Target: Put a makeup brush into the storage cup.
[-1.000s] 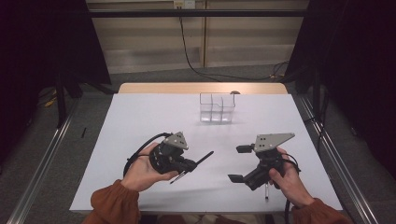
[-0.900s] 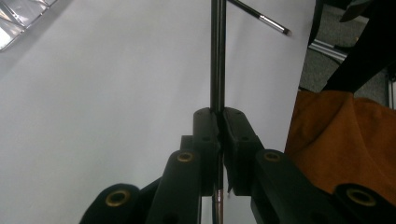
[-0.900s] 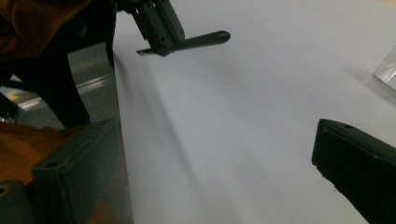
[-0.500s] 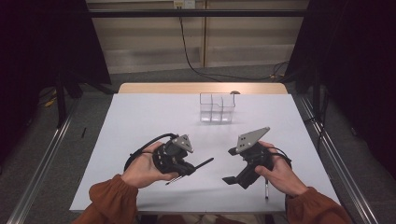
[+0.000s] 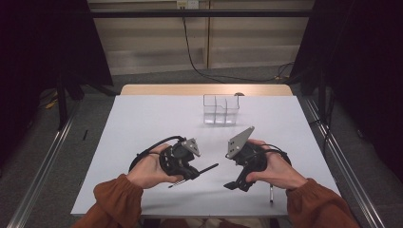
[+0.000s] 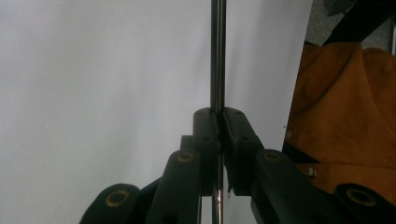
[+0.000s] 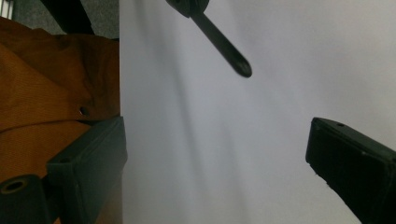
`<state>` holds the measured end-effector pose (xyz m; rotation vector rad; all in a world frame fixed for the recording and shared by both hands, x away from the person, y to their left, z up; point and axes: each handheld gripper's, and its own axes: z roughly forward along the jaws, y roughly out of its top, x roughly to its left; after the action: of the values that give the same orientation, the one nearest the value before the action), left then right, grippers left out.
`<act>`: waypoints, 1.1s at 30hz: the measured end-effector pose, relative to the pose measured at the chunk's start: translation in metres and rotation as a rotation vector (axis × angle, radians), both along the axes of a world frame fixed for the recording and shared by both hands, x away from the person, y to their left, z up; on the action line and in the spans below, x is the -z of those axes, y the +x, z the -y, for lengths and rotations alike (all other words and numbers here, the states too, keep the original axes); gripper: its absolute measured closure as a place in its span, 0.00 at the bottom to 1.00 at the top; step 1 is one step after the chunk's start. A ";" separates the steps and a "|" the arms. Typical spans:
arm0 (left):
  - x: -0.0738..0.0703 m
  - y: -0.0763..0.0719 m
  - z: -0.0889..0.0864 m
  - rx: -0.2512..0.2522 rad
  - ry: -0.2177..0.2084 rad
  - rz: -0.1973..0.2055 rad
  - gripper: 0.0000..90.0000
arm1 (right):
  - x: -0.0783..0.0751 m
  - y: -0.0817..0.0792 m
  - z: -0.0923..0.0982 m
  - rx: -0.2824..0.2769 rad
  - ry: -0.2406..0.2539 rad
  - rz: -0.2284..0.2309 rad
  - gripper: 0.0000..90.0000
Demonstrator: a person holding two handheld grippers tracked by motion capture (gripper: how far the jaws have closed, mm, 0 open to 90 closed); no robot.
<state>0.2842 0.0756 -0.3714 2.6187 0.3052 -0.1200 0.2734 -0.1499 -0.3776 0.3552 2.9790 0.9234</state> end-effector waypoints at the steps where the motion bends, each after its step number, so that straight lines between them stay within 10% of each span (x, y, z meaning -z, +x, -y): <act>1: 0.000 0.000 0.000 0.006 0.006 0.000 0.94 | 0.000 0.001 -0.002 -0.008 -0.015 -0.001 0.06; 11: 0.004 -0.002 0.005 0.034 0.042 -0.005 0.94 | -0.002 0.012 -0.016 -0.059 -0.138 -0.054 0.15; 33: 0.007 -0.004 0.020 0.076 0.021 0.002 0.94 | 0.002 0.024 -0.024 -0.138 -0.130 -0.111 0.65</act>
<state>0.2798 0.0558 -0.3784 2.6522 0.2072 -0.1400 0.2977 -0.1262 -0.3791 0.2071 3.1796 0.7364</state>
